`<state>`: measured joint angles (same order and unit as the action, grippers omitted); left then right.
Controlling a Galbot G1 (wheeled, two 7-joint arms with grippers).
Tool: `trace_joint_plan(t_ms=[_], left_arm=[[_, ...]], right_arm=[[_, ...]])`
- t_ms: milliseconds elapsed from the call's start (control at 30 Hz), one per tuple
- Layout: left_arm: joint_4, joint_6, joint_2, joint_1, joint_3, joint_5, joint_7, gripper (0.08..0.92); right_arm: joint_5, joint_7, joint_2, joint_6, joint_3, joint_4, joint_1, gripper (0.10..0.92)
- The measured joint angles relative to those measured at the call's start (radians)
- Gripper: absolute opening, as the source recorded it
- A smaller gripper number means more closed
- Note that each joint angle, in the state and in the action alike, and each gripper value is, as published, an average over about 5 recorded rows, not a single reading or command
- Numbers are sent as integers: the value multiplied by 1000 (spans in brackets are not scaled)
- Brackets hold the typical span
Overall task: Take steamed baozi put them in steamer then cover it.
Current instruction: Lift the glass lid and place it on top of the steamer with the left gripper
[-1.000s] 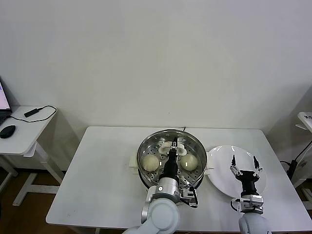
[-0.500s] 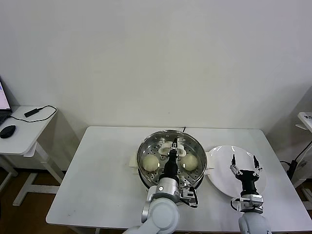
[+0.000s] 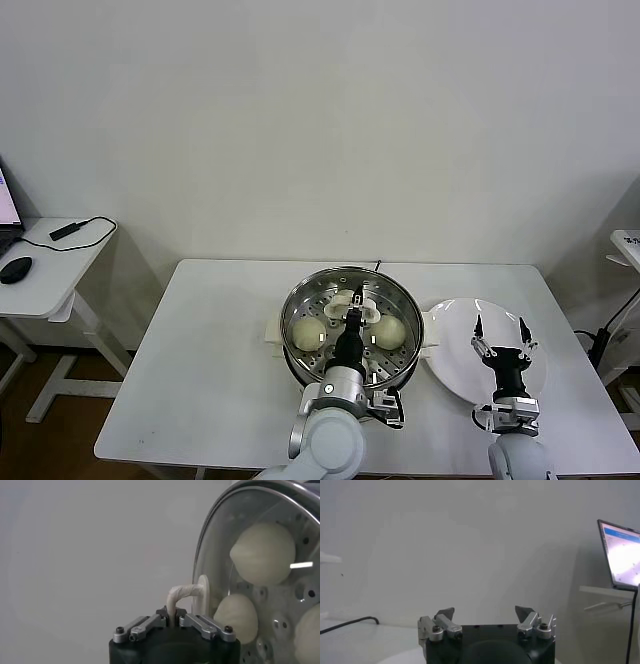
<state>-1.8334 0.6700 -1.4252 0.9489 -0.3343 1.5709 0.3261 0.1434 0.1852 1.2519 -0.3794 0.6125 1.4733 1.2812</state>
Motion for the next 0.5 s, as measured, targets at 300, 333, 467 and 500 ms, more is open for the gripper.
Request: trace_joint_plan(t_ms=[300, 333, 467, 500], left_arm=[[2, -8, -2, 3, 4, 3, 3, 189], [1, -8, -2, 4, 5, 3, 4, 189], [-3, -9, -3, 6, 8, 4, 6, 235], [-6, -9, -3, 6, 8, 4, 6, 264]], right_arm=[[0, 1, 0, 0, 0, 0, 0, 823], [0, 2, -1, 0, 0, 0, 0, 823], [0, 2, -2, 1, 0, 0, 0, 823], [0, 2, -2, 1, 0, 0, 0, 823]])
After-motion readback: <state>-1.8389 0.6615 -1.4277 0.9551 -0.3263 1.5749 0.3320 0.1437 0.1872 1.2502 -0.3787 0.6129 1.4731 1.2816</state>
